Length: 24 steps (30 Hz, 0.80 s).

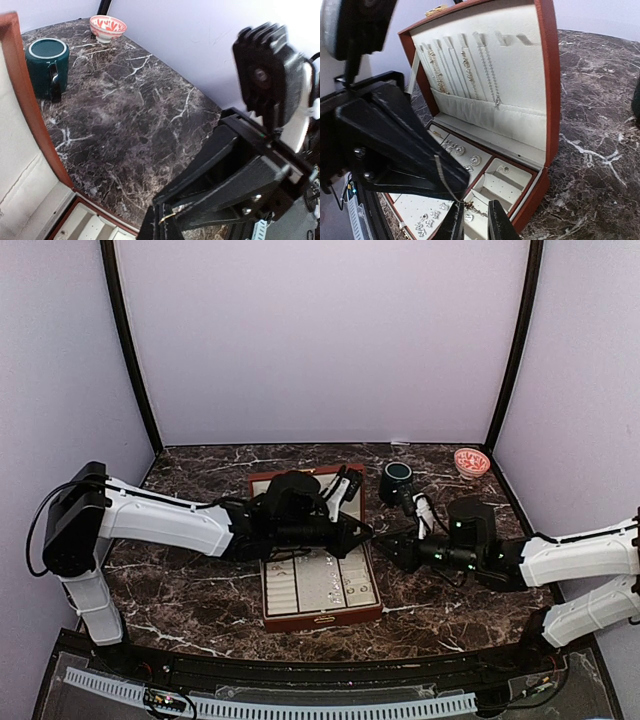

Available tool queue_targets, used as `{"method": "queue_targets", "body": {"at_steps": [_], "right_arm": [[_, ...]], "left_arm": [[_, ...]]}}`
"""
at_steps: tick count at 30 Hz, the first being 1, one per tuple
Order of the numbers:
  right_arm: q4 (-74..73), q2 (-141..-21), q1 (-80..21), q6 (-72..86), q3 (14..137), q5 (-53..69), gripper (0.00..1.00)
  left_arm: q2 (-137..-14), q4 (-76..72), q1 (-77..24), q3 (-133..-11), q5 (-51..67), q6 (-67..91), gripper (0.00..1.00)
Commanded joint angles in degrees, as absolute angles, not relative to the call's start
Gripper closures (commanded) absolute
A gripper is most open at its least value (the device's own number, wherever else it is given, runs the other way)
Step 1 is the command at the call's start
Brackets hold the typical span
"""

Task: Organize the mixed jewelry

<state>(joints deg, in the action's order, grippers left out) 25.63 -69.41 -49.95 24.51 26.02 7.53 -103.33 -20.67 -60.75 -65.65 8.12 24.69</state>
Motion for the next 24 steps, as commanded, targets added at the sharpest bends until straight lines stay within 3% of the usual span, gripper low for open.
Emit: {"method": "queue_targets", "body": {"at_steps": [1,8,17,24], "right_arm": [[23.96,-67.19,-50.36,24.96,28.09,0.51,0.80],[18.95,-63.46,-50.36,24.36,31.23,-3.77,0.77],[20.25,-59.85,-50.27,25.40,33.30,10.04,0.66],[25.45,-61.08,-50.43,26.39,32.13,12.57,0.65]], "left_arm": [[-96.61,-25.24,-61.07,-67.61,10.08,24.49,1.00],[-92.65,-22.32,-59.65,-69.19,11.31,24.55,1.00],[-91.50,-11.00,-58.54,-71.87,11.20,23.55,1.00],[-90.23,-10.58,-58.54,-70.30,11.37,23.98,1.00]]}}
